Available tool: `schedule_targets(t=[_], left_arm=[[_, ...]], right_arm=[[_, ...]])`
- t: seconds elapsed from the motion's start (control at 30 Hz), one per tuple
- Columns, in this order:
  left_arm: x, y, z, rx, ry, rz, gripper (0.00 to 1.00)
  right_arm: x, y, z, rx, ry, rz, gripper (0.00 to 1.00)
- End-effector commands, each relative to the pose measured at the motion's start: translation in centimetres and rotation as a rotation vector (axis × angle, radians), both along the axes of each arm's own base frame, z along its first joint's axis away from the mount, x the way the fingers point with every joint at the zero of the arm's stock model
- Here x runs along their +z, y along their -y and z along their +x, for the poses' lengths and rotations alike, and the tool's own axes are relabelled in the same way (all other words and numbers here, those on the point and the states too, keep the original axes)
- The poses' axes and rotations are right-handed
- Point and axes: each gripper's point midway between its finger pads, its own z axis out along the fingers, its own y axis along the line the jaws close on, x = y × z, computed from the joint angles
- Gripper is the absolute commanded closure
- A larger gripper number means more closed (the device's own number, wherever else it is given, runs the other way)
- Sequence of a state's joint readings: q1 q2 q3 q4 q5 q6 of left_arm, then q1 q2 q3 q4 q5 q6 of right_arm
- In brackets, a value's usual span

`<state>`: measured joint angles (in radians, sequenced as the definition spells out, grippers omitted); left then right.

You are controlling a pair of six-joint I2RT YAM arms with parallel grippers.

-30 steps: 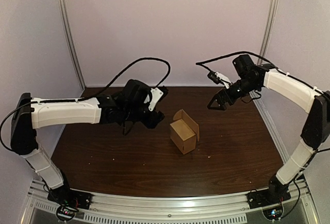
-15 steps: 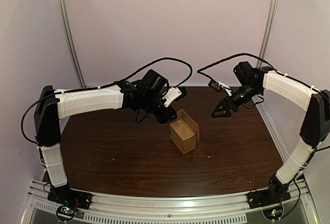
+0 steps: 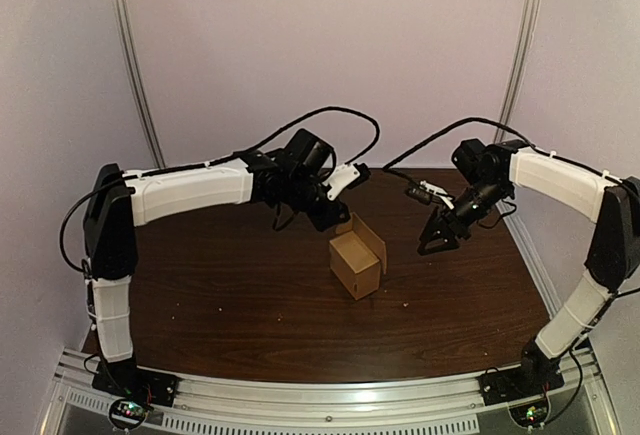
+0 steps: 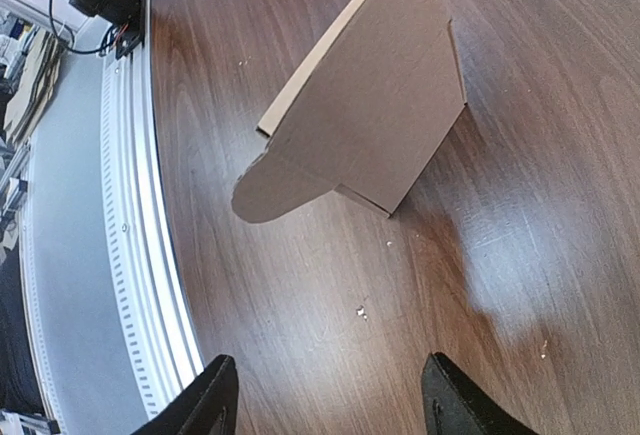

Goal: Fold the paper box

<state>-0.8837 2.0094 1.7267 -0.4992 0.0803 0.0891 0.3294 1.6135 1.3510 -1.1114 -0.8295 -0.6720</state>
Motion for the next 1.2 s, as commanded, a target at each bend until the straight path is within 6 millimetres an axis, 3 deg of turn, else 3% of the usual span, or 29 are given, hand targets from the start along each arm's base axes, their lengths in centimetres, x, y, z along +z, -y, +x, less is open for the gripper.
schedule_targets(t=[0.0, 0.17, 0.47, 0.8, 0.97, 1.17], left_arm=[[-0.1, 0.9, -0.1, -0.047, -0.030, -0.019, 0.75], [-0.3, 1.1, -0.2, -0.051, -0.048, -0.022, 0.81], [-0.5, 1.0, -0.7, -0.047, -0.081, -0.023, 1.00], [-0.1, 0.2, -1.4, -0.012, -0.121, -0.033, 1.00], [0.7, -0.7, -2.2, -0.002, -0.134, -0.044, 1.00], [0.0, -1.9, -3.2, 0.040, -0.182, -0.040, 1.00]], right_arm=[[0.2, 0.0, -1.6, 0.058, 0.054, -0.006, 0.37], [-0.4, -0.4, -1.5, 0.078, 0.128, -0.061, 0.40], [-2.0, -2.9, -2.0, 0.154, 0.238, -0.153, 0.44], [-2.2, -3.9, -2.3, 0.214, 0.316, -0.206, 0.51], [-2.2, -5.3, -2.6, 0.244, 0.386, -0.219, 0.56], [-2.1, -7.1, -2.5, 0.279, 0.435, -0.234, 0.66]])
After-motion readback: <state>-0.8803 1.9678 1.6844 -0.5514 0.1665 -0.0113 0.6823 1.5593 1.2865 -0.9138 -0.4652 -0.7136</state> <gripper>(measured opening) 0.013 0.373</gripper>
